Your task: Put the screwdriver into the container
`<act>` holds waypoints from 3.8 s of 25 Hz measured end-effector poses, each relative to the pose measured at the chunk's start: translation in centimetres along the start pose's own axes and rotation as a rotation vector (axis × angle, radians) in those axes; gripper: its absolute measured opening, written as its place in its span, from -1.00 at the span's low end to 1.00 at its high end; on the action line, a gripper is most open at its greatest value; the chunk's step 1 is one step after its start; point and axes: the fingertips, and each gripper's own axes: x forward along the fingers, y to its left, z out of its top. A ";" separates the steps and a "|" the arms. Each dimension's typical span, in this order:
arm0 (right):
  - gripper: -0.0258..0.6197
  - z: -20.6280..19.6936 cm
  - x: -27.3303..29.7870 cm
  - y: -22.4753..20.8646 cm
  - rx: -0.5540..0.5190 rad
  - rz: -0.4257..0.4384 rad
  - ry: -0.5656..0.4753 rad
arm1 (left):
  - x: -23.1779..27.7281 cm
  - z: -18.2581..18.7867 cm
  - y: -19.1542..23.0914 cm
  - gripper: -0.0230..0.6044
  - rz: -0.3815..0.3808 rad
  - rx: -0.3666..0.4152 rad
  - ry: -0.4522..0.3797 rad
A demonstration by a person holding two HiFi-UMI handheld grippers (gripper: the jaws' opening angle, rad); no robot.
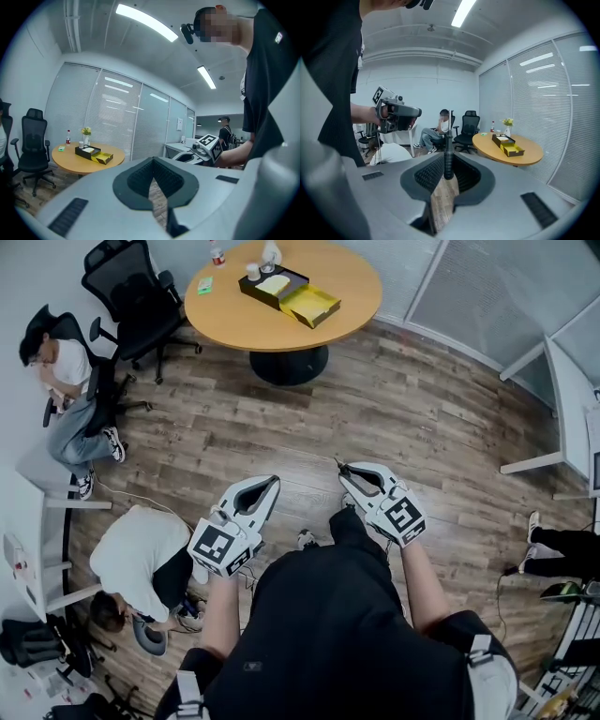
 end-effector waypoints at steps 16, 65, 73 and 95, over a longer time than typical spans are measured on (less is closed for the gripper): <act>-0.74 0.4 0.9 -14.1 -0.028 0.039 -0.018 | 11.8 4.4 3.8 -0.91 0.078 0.034 -0.005; -0.74 0.0 7.6 -34.8 -0.024 0.012 0.029 | 29.8 7.7 16.0 -0.91 0.060 0.005 -0.015; -0.74 2.1 14.3 -35.8 -0.039 -0.022 0.043 | 29.3 8.8 23.2 -0.91 0.026 0.015 0.000; -0.74 1.6 21.7 -42.0 -0.086 0.049 0.097 | 32.0 8.4 31.2 -0.91 0.133 -0.034 0.016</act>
